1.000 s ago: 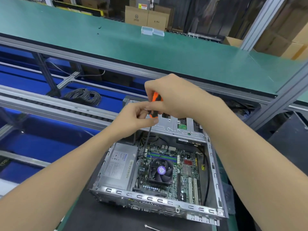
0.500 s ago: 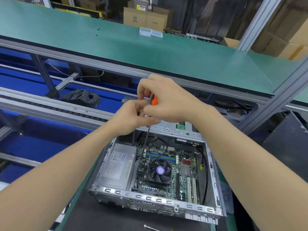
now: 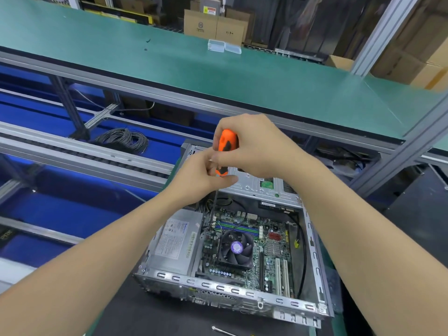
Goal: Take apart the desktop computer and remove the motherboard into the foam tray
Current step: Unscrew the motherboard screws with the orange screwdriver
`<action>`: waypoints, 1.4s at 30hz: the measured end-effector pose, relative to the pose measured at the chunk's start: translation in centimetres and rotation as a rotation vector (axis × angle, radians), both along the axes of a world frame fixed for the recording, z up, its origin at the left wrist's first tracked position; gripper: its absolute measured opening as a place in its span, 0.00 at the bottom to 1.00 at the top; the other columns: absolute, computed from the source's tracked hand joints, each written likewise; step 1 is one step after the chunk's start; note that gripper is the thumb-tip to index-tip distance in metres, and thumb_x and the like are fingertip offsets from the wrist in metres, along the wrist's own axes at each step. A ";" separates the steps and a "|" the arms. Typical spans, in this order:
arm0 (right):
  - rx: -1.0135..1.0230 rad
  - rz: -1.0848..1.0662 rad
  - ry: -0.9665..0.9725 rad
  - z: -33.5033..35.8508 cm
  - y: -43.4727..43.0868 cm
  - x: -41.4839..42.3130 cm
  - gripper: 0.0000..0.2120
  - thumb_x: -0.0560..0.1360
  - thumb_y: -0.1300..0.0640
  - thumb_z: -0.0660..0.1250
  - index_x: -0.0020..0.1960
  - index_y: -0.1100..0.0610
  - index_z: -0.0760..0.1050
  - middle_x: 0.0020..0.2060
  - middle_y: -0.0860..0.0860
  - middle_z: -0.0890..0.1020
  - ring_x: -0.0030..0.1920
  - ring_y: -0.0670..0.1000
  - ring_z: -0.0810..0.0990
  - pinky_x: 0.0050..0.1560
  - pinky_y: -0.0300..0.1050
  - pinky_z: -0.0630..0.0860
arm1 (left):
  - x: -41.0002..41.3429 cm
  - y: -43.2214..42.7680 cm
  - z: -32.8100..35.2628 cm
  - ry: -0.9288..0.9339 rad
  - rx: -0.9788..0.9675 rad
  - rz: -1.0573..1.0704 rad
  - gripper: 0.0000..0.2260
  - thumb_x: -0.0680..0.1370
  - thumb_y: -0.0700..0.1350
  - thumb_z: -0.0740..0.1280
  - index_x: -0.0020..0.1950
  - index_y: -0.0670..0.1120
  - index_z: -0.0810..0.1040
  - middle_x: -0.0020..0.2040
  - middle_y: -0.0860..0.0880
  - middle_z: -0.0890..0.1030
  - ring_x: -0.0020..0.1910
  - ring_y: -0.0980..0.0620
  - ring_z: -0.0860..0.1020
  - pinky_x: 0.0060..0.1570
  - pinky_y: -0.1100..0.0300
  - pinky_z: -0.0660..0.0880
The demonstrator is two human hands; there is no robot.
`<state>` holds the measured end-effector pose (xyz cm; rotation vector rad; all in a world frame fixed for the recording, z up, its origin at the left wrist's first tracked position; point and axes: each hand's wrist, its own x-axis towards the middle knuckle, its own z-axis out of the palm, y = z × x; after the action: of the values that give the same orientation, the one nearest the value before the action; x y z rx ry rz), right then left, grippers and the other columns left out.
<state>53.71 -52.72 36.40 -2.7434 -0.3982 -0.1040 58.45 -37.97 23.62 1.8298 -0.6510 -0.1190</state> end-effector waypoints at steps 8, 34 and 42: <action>0.607 -0.021 0.039 -4.6 -0.6 -1.5 0.08 0.70 0.62 0.70 0.48 0.54 0.77 0.46 0.49 0.84 0.44 0.58 0.85 0.49 0.62 0.82 | 0.2 1.5 -1.3 0.022 0.138 -0.060 0.12 0.72 0.58 0.77 0.43 0.53 0.79 0.25 0.55 0.62 0.25 0.56 0.60 0.27 0.66 0.58; 0.674 -0.157 -0.123 -5.1 -0.7 -2.2 0.06 0.81 0.58 0.71 0.56 0.59 0.77 0.45 0.52 0.84 0.44 0.51 0.86 0.44 0.47 0.86 | 0.4 2.2 -2.5 0.009 0.304 -0.243 0.06 0.81 0.56 0.69 0.55 0.61 0.85 0.28 0.53 0.63 0.29 0.56 0.65 0.34 0.58 0.63; 0.718 -0.104 -0.241 -1.7 -1.7 -2.9 0.06 0.81 0.57 0.70 0.54 0.59 0.77 0.44 0.52 0.84 0.42 0.50 0.87 0.39 0.47 0.86 | -0.1 2.8 -1.7 0.009 0.265 -0.322 0.08 0.80 0.59 0.70 0.50 0.59 0.87 0.28 0.51 0.65 0.29 0.55 0.65 0.34 0.57 0.61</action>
<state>50.80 -54.46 34.72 -2.0415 -0.2189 -0.5026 58.40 -35.15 21.88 1.9605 -0.9572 -0.4454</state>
